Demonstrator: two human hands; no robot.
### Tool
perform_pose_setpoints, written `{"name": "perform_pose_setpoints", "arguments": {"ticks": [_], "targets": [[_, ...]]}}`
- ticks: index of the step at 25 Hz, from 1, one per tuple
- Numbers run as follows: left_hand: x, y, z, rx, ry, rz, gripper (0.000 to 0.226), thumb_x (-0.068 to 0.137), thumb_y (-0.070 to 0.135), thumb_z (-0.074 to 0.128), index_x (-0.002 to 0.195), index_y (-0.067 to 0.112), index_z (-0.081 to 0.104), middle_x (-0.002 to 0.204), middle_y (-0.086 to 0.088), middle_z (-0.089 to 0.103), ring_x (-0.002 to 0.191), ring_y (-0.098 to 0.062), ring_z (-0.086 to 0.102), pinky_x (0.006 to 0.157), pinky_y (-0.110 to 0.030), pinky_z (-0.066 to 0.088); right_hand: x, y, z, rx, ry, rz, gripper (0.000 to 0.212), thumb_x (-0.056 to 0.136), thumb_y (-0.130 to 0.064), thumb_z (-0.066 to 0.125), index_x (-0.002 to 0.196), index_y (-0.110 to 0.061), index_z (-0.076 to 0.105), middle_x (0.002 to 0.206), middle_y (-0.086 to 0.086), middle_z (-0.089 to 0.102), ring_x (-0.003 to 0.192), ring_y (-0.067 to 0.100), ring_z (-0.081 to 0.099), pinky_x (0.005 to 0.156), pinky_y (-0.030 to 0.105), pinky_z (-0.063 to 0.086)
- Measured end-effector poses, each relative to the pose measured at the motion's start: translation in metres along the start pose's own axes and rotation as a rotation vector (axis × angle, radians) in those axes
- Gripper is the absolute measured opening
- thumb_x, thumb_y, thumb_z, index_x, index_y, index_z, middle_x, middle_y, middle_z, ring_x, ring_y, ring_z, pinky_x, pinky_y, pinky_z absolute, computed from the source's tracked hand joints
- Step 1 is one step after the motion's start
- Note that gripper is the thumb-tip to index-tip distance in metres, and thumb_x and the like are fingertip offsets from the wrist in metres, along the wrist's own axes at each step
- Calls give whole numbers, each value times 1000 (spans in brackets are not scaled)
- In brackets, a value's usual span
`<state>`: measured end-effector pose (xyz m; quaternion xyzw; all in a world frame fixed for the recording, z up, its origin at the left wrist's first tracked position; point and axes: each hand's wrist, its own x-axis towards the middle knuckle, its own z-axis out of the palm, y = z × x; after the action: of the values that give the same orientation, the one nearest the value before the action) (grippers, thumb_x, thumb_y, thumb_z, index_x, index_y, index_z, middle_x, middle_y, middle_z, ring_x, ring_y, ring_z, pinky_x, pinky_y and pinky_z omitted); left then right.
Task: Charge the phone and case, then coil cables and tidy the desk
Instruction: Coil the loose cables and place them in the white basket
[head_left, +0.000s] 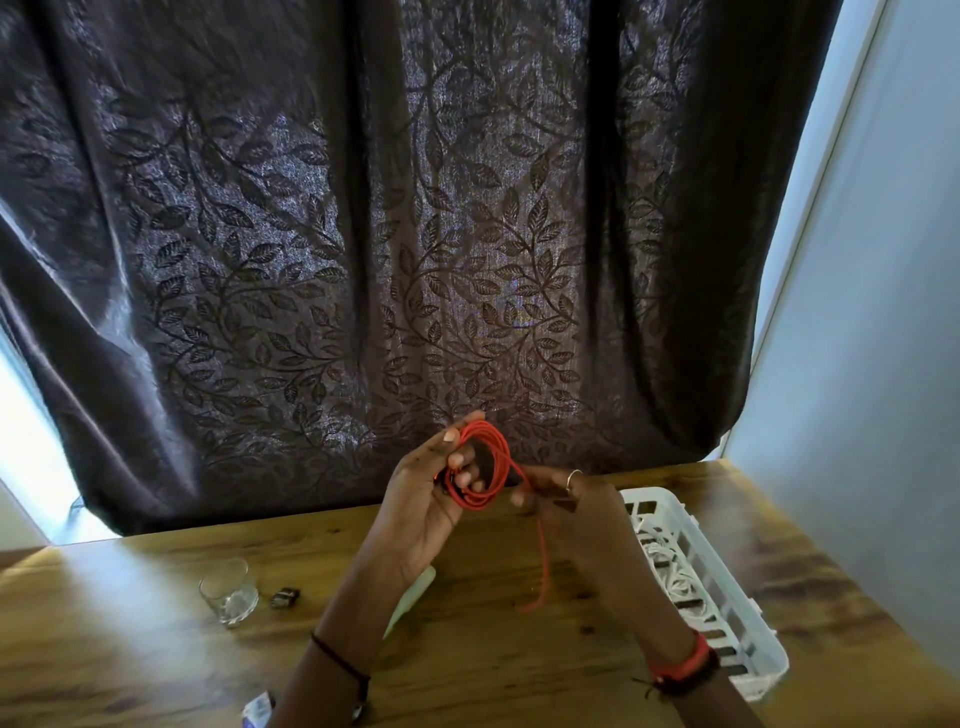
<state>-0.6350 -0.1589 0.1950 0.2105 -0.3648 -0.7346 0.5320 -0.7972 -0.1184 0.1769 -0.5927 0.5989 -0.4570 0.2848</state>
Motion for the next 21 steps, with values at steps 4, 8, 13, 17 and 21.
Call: {"name": "perform_pose_setpoints", "arguments": {"ticks": [4,8,13,17,21], "targets": [[-3,-4,3,-25,-10,-26,41,89,17,48,127,3,53,59,5,40,48,-5,40,53,-18,42,8,2,-1,-245,301,-267,13,81,-13,70,93,-11,75,90,3,65,72,3,54,65,-3,36],[-6,-12,8,-49,-15,-34,40,90,17,47,128,5,53,60,5,39,49,-5,39,54,-19,42,6,4,3,-382,273,-199,17,89,-17,60,90,-7,73,86,9,70,67,8,51,53,1,27],[-9,-29,12,-104,9,-11,41,91,18,45,129,2,51,60,5,39,49,-4,39,64,-23,43,-8,-6,10,-134,149,41,33,96,-30,46,68,-13,52,60,-4,51,56,12,47,54,20,33],[-13,-38,13,-80,5,-25,40,94,18,42,129,2,50,59,6,39,49,-4,40,57,-18,46,-6,-7,10,-200,22,102,23,95,-28,48,80,-13,57,64,-9,50,57,0,45,46,11,31],[-14,-38,12,-72,-38,-43,40,94,17,42,130,2,50,62,4,40,51,-5,42,56,-23,49,-1,-2,9,-162,-35,145,26,94,-22,50,83,-4,65,69,-2,60,53,-1,53,47,11,38]]}}
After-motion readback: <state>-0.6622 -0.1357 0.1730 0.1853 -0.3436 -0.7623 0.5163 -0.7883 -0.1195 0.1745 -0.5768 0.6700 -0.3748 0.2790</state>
